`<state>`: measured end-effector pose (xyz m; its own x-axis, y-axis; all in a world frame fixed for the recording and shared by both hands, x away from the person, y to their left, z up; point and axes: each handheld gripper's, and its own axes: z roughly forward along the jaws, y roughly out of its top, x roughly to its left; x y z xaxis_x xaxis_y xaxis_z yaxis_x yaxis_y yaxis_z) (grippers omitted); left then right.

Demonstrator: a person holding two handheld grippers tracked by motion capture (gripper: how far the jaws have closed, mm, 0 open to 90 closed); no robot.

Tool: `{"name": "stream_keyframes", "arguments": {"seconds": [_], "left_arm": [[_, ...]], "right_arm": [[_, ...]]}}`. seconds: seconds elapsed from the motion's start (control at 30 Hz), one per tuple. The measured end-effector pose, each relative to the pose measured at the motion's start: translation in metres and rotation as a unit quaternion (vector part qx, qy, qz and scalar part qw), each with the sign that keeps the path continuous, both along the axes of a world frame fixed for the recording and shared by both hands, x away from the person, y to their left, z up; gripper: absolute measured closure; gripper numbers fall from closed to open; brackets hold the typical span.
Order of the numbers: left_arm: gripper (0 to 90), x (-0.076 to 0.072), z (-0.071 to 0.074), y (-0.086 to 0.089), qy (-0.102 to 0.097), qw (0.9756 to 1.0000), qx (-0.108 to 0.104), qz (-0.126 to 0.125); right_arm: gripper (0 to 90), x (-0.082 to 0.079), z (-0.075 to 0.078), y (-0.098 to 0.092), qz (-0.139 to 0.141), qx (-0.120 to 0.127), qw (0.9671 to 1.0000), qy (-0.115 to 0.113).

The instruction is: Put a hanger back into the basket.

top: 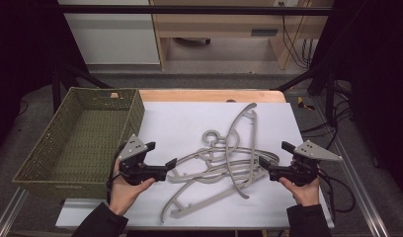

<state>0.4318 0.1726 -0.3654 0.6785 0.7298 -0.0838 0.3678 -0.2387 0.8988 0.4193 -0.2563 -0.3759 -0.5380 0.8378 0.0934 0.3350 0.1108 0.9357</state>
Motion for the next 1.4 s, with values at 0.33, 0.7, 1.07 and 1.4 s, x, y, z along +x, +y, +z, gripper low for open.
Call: {"name": "stream_keyframes", "arguments": {"seconds": [0.33, 0.7, 1.07, 1.4], "left_arm": [[9.6, 0.015, -0.005, -0.045, 0.009, 0.9997, 0.012, -0.021], [10.9, 0.036, -0.017, -0.085, 0.041, 0.9980, 0.022, -0.042], [14.5, 0.054, -0.041, -0.127, 0.062, 0.9966, 0.038, -0.037], [23.1, 0.065, -0.061, -0.164, 0.076, 0.9953, 0.049, -0.033]], "right_arm": [[2.3, -0.001, 0.002, 0.001, 0.000, 0.002, 1.0000, -0.002], [2.3, -0.001, 0.003, -0.001, -0.002, 0.008, 1.0000, -0.006], [2.1, -0.002, 0.004, 0.000, 0.001, 0.007, 0.9999, -0.007], [2.2, -0.002, 0.004, 0.000, 0.003, 0.010, 0.9999, -0.008]]}}
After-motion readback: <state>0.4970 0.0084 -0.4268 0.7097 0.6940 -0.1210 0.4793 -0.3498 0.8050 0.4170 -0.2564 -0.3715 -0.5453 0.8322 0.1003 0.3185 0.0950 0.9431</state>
